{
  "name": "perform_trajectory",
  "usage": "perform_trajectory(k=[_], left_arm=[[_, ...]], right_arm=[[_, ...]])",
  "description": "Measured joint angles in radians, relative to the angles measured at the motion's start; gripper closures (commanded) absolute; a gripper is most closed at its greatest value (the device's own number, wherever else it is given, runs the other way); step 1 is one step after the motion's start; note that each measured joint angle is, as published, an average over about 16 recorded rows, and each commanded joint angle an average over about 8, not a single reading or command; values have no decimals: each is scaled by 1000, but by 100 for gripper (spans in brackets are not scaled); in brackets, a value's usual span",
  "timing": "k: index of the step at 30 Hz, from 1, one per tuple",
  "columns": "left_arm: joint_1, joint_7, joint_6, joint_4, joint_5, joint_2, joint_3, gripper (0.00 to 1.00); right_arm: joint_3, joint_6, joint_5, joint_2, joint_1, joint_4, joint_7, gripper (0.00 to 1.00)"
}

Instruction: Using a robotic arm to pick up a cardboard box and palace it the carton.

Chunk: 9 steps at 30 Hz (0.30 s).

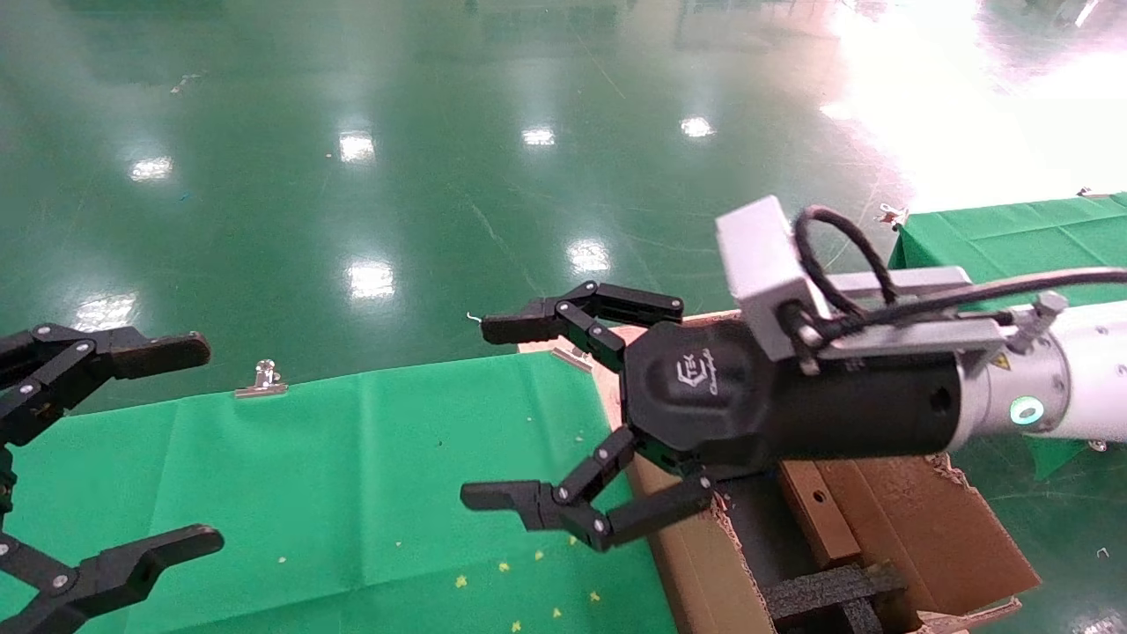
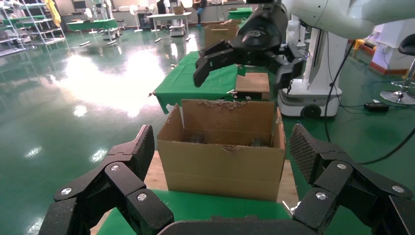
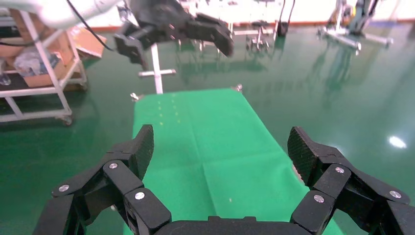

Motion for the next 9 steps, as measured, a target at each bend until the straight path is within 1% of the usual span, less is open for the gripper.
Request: perform_trajectory(k=[2,9], left_arm=[[0,0,0,0,0,0,0,0],[0,0,0,0,0,0,0,0]], right_arm=[[40,-19,4,-10,-29,-2,-17,0],[112,-53,13,-29,-81,-7,-48,0]])
